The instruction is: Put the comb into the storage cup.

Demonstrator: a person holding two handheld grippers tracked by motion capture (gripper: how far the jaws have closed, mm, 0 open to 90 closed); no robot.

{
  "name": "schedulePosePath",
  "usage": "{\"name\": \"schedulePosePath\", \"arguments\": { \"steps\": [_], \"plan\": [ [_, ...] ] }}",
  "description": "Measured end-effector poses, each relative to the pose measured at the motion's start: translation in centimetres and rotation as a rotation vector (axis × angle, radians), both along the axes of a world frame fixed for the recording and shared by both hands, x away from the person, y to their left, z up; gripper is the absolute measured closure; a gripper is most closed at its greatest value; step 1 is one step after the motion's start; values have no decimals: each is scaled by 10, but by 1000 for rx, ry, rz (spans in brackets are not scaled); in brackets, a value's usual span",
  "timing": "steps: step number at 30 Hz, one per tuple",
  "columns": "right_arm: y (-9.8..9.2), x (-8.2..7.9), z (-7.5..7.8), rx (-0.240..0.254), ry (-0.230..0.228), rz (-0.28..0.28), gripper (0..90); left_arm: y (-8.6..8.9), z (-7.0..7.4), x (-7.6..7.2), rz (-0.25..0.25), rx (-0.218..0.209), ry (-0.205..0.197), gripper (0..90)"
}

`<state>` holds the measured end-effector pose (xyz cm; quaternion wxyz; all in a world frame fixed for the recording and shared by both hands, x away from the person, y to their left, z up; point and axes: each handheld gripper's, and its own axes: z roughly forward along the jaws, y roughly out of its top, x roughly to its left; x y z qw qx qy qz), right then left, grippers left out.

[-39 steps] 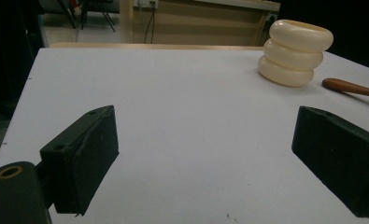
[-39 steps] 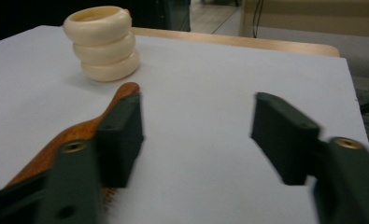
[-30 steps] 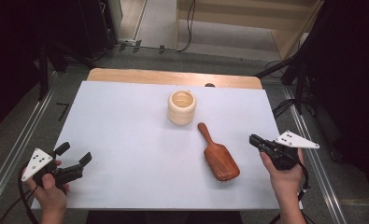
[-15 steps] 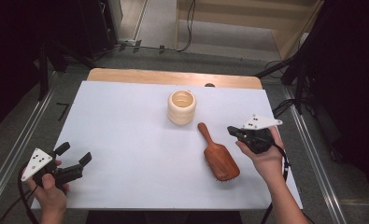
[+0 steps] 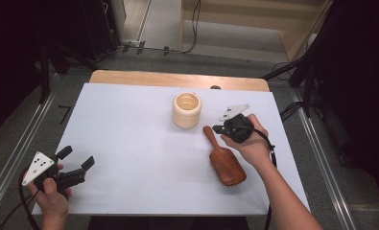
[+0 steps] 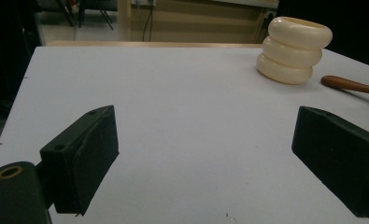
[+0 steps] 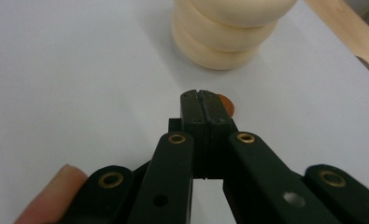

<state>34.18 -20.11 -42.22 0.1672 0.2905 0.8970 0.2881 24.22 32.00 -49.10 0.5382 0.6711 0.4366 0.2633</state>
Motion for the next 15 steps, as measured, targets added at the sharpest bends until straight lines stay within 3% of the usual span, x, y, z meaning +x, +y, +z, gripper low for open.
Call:
{"name": "schedulePosePath", "arguments": {
  "steps": [6,8,15],
  "plan": [
    [20,20,-15,-72,54,41,885,0,0,0,-1,-1,0,76],
    [25,30,-24,-104,101,36,885,1,0,0,-2,-5,-1,76],
    [31,45,-36,-143,147,43,885,0,0,0,-4,0,0,75]
  ]
}}
